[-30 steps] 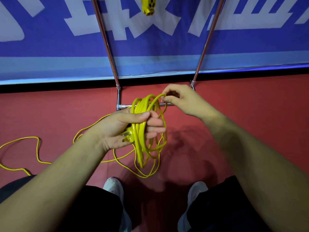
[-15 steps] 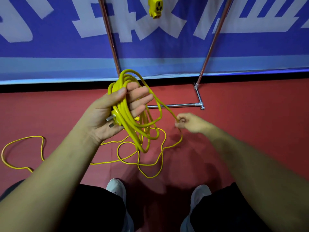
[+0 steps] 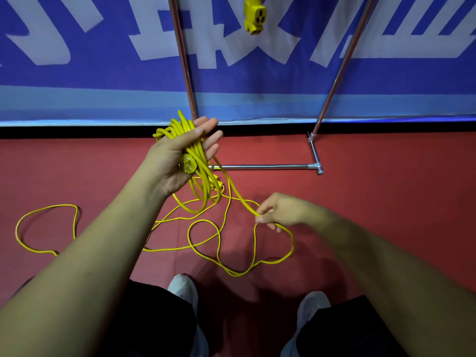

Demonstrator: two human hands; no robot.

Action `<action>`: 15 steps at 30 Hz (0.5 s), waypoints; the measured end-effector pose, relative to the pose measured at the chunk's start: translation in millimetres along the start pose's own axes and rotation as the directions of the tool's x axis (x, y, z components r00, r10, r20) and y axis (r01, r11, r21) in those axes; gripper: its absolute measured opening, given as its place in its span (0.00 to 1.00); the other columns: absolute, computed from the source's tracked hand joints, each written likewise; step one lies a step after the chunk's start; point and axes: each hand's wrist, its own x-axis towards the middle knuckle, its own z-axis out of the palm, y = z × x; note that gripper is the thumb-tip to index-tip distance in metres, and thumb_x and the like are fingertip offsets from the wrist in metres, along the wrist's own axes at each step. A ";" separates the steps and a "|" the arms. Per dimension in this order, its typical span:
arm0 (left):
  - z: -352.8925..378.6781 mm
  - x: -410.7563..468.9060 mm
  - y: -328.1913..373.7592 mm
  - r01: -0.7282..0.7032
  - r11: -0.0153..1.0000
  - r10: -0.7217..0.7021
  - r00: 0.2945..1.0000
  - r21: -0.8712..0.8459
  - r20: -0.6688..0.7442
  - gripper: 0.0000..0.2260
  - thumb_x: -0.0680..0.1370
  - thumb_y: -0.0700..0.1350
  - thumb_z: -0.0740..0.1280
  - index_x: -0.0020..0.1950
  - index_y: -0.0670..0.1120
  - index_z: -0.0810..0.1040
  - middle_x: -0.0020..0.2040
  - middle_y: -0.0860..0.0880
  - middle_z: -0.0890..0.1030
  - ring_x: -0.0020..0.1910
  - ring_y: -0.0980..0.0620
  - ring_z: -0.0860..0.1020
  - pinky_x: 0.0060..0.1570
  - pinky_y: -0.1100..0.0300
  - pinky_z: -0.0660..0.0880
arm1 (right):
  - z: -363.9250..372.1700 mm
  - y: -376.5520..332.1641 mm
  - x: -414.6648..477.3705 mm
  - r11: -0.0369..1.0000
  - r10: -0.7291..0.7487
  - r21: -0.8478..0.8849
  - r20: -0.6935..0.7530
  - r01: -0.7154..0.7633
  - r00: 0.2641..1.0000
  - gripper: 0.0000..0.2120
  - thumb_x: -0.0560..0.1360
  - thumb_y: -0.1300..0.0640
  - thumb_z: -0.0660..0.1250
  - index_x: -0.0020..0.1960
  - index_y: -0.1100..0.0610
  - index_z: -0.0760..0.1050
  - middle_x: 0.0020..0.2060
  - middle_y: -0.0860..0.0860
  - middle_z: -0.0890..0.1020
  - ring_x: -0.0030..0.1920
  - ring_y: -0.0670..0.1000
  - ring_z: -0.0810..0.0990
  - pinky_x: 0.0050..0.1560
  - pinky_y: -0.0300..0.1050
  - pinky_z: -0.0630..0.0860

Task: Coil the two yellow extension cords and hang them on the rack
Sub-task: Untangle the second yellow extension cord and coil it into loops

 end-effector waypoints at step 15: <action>14.5 -21.0 -27.1 0.355 0.789 -0.497 0.849 0.502 0.181 0.11 0.74 0.42 0.64 0.44 0.39 0.85 0.36 0.40 0.83 0.30 0.46 0.82 0.33 0.56 0.81 | -47.6 -77.2 -57.7 0.787 -0.397 0.373 -0.303 0.491 0.866 0.05 0.75 0.60 0.69 0.43 0.61 0.79 0.28 0.55 0.68 0.30 0.49 0.62 0.31 0.43 0.58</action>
